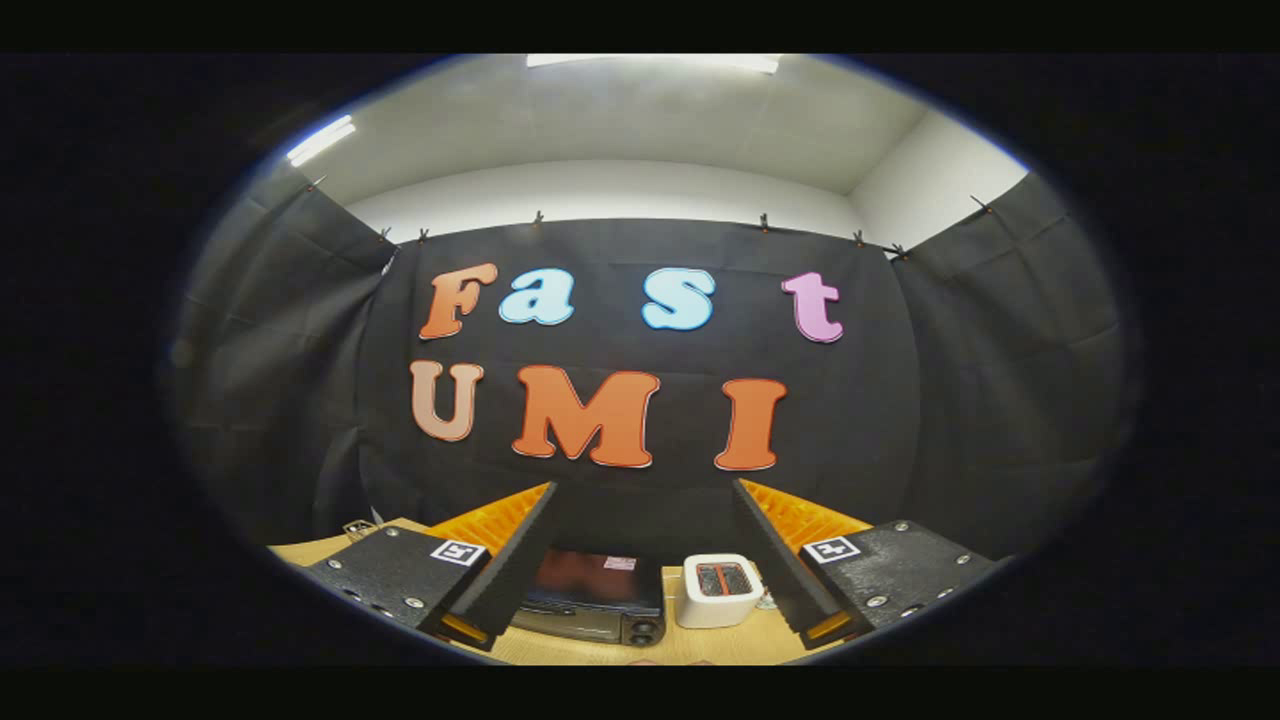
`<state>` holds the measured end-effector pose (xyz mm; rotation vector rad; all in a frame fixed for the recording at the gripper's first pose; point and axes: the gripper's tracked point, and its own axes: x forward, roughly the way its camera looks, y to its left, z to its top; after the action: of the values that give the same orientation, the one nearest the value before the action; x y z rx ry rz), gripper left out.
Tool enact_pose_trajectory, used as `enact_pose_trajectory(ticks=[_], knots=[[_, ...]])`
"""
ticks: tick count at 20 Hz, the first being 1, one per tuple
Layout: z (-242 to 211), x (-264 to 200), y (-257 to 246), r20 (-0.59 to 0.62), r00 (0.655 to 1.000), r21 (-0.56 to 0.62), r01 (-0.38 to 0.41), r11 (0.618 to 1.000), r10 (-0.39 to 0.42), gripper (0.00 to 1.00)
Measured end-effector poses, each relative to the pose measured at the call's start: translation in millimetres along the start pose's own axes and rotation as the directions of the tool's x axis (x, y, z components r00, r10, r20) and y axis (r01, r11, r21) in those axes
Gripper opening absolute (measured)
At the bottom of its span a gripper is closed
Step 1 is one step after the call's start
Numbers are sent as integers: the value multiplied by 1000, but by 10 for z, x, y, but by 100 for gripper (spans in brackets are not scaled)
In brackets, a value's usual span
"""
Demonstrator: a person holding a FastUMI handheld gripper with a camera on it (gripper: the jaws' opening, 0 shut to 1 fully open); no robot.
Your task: Open the toaster oven, put the food inside, and close the toaster oven door.
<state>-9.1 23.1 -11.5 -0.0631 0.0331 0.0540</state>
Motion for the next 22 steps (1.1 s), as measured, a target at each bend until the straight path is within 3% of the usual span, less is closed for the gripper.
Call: enact_pose_trajectory(ticks=[22], knots=[[-337, -111, -159, -73, 997, 90, 1, 996, 5, 99]])
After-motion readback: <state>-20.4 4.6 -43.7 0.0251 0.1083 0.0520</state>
